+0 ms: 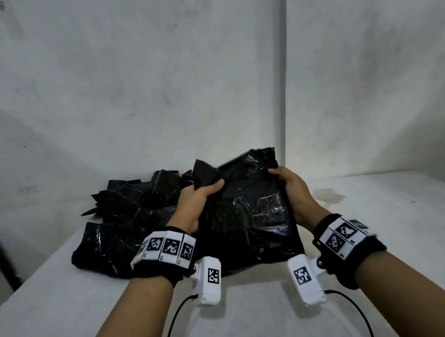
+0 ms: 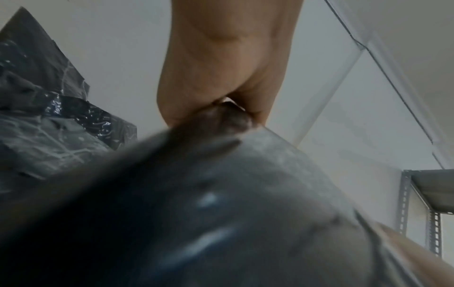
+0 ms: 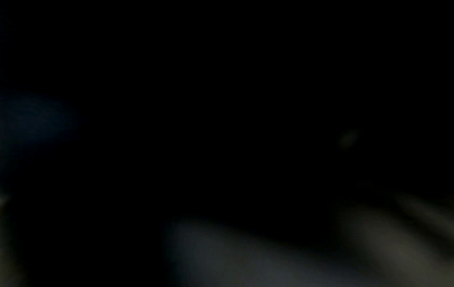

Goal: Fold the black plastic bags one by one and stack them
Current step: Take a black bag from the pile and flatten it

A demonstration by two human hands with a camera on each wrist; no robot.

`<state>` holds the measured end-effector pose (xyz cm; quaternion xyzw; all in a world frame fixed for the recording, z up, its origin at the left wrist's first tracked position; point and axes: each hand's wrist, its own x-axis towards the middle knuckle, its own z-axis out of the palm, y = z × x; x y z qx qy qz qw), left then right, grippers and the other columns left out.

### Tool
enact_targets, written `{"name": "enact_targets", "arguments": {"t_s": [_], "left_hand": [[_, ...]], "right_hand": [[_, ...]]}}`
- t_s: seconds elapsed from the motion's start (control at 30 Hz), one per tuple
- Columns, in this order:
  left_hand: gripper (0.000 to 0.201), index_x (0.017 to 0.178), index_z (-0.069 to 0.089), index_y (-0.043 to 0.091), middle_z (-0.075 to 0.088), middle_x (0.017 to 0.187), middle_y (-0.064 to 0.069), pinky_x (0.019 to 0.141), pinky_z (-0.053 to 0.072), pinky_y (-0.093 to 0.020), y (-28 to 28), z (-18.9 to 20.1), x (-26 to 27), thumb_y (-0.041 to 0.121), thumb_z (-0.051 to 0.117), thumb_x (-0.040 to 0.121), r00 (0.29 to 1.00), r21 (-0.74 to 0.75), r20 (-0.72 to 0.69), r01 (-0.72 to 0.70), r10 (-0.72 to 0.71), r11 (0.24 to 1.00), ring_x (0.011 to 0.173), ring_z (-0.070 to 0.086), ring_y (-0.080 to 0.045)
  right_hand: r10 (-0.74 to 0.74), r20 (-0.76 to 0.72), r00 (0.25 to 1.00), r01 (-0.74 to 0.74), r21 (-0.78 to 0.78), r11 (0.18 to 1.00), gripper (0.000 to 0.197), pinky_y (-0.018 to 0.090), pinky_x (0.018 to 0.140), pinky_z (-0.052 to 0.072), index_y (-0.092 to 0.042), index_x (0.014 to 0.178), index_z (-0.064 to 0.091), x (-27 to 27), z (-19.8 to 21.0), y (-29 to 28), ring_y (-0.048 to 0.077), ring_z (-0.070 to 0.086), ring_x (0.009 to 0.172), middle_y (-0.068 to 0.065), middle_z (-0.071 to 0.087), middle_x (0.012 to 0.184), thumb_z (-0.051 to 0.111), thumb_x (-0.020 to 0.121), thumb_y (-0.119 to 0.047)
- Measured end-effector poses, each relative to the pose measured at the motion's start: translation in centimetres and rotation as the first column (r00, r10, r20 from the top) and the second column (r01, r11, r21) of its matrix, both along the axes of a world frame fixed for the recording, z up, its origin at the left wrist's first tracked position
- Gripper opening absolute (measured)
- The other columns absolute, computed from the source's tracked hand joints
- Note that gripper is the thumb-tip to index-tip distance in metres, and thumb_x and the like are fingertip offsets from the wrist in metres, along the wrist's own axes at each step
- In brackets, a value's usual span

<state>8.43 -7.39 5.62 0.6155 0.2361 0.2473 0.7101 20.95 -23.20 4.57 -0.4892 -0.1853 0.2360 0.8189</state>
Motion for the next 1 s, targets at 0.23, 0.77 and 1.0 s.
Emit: {"name": "enact_targets", "arguments": {"t_s": [0.23,0.77,1.0], "left_hand": [[0.066,0.120,0.057,-0.006,0.067,0.109,-0.017,0.081,0.056,-0.039,-0.1,-2.7,0.4,0.019,0.086,0.066,0.930,0.017,-0.362,0.073,-0.062,0.997,0.095,0.066,-0.030],[0.012,0.098,0.067,0.003,0.070,0.088,-0.011,0.059,0.054,-0.022,0.3,-7.0,1.4,0.004,0.066,0.086,0.951,0.014,-0.225,0.220,-0.211,0.975,0.067,0.067,-0.015],[0.007,0.088,0.067,0.011,0.069,0.095,-0.011,0.090,0.049,-0.037,0.7,-7.8,2.5,0.006,0.070,0.084,0.967,0.234,-0.243,0.129,-0.071,0.964,0.093,0.064,-0.028]], "right_hand": [[0.080,-0.022,0.997,-0.083,-0.325,0.942,0.034,0.034,0.075,0.057,0.001,0.103,0.068,0.9,-3.1,-1.5,0.029,0.071,0.083,0.018,0.073,0.095,0.066,0.089,-0.030],[0.136,-0.022,0.990,-0.124,-0.573,0.810,0.008,0.027,0.061,0.051,-0.001,0.095,0.060,3.0,-6.2,-3.0,0.020,0.060,0.066,0.011,0.061,0.077,0.057,0.094,-0.009],[0.228,0.045,0.973,-0.148,-0.639,0.755,0.011,0.027,0.062,0.053,-0.004,0.101,0.061,3.0,-6.5,-4.5,0.018,0.063,0.071,0.008,0.065,0.086,0.056,0.096,-0.013]]}}
